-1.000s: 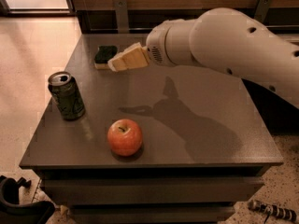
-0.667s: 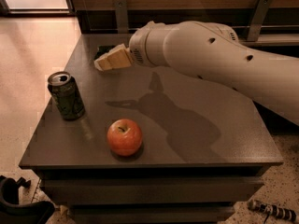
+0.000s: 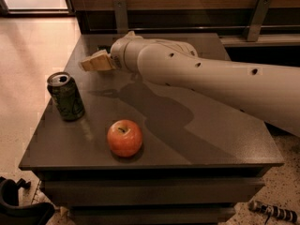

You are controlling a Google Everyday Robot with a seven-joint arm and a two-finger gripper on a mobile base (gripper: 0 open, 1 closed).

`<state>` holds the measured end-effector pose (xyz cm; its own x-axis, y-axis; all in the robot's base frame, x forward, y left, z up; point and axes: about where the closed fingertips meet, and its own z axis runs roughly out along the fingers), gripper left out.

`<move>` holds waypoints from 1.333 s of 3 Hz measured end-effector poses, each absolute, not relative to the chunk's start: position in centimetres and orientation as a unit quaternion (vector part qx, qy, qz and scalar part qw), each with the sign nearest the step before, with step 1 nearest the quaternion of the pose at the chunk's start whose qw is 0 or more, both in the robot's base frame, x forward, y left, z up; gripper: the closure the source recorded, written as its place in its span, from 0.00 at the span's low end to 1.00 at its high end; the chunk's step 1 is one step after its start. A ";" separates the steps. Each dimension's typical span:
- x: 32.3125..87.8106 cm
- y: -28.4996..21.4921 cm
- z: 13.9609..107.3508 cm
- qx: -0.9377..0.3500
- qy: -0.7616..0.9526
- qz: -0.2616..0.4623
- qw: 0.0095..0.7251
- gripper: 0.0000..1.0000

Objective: Pick sponge

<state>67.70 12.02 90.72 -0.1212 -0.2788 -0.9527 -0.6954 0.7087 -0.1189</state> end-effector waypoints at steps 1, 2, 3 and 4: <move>70.5 14.0 86.7 -0.320 0.738 0.209 0.557 0.00; 71.9 14.7 84.1 -0.314 0.749 0.220 0.541 0.00; 73.2 15.0 81.7 -0.308 0.760 0.229 0.524 0.00; 74.2 15.4 80.6 -0.304 0.765 0.236 0.517 0.16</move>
Offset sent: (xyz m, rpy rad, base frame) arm 0.0631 0.0323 -0.1002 0.0583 0.1618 0.0088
